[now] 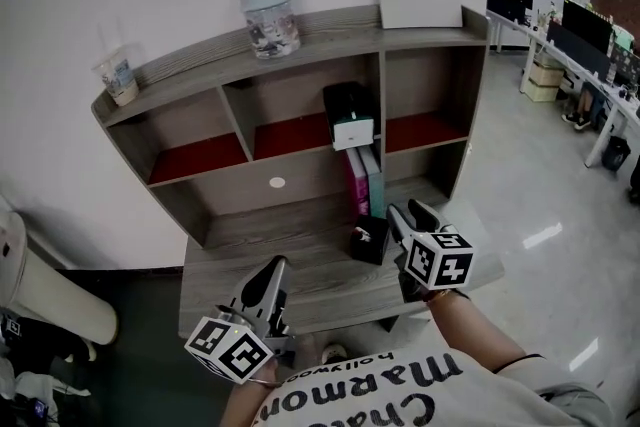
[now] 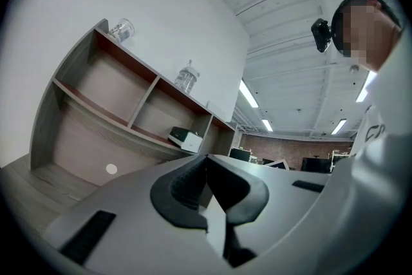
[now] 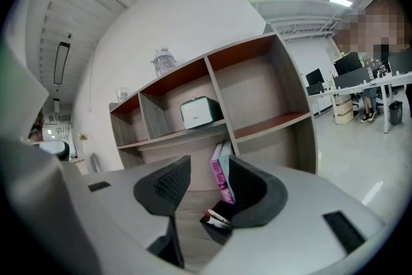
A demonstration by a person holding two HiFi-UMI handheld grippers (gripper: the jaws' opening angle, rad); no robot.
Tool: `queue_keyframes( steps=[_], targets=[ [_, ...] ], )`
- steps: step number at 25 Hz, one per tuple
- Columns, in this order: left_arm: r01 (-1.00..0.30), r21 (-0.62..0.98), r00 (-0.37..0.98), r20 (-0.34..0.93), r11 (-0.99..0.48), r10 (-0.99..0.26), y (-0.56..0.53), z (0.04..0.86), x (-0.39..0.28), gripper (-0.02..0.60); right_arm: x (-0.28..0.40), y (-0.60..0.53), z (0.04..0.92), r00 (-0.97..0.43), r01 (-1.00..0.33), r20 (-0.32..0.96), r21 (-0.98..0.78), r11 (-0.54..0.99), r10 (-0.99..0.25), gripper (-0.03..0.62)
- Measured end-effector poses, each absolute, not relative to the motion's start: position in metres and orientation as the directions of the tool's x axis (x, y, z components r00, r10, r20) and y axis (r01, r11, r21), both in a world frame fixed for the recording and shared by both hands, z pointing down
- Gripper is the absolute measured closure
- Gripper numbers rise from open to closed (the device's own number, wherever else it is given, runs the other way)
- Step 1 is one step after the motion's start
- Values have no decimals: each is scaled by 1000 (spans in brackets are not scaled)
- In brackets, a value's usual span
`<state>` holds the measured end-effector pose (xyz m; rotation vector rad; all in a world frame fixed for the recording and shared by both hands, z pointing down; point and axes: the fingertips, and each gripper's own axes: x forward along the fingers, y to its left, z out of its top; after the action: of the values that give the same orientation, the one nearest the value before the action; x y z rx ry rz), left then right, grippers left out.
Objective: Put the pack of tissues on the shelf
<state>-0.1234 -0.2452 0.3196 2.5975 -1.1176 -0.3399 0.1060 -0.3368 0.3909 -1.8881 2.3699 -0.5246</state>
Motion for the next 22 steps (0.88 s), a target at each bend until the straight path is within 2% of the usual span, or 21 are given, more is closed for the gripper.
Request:
queue_keyframes(
  steps=[4, 8, 11, 13, 16, 22],
  targets=[
    [-669, 358, 670, -90, -652, -737, -214, 327, -108, 563, 118, -298, 385, -271, -926, 128, -307, 221, -954, 415],
    [-679, 361, 661, -79, -639, -746, -187, 335, -97, 564, 126, -261, 372, -297, -911, 78, -323, 257, -952, 476],
    [-680, 365, 664, -62, -636, -745, -172, 344, -89, 563, 130, -240, 366, -309, -907, 59, -320, 275, -949, 488],
    [-682, 366, 665, -49, -633, -745, -165, 349, -85, 564, 130, -228, 365, -315, -909, 54, -305, 285, -948, 512],
    [-682, 374, 665, -40, -628, -746, -155, 356, -80, 563, 131, -213, 366, -322, -917, 52, -265, 298, -945, 583],
    [-671, 367, 685, -25, -644, -728, -142, 367, -62, 563, 140, -193, 374, -311, -941, 73, -167, 295, -948, 586]
  ],
)
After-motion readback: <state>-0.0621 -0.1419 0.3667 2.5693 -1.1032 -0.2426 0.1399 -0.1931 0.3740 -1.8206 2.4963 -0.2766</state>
